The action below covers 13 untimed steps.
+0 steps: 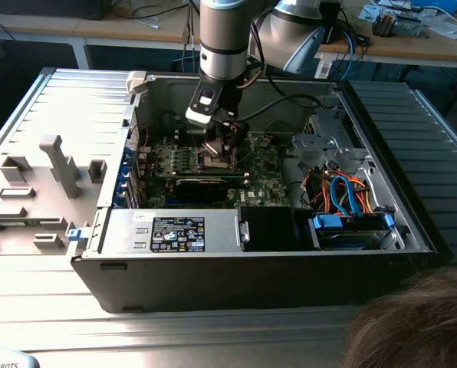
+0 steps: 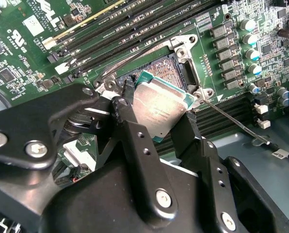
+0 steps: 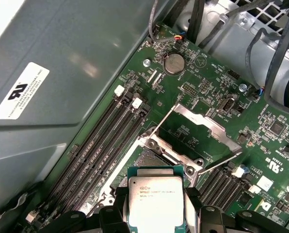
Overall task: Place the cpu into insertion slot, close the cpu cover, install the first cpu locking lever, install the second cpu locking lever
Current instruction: 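Place the cpu into insertion slot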
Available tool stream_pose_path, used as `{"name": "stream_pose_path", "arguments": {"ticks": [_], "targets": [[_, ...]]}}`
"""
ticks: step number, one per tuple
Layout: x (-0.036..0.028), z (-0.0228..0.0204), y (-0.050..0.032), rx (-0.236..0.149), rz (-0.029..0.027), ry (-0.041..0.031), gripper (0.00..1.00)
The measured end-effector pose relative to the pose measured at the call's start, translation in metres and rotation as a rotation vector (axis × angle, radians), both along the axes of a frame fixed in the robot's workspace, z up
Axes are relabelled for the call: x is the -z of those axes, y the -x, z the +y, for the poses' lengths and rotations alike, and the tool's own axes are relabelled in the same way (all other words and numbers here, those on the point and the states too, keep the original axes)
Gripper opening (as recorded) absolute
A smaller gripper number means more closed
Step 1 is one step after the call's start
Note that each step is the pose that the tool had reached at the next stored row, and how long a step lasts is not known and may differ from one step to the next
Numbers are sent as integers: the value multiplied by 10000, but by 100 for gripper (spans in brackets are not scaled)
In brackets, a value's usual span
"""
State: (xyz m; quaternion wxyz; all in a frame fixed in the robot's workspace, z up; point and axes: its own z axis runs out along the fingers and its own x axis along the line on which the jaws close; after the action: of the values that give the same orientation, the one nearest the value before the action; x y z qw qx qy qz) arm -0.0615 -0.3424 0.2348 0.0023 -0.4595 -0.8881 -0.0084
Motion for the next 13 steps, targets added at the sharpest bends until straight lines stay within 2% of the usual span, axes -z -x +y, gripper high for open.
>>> {"name": "stream_pose_path", "arguments": {"ticks": [13], "targets": [[15,0,2,178,0,0,55]]}}
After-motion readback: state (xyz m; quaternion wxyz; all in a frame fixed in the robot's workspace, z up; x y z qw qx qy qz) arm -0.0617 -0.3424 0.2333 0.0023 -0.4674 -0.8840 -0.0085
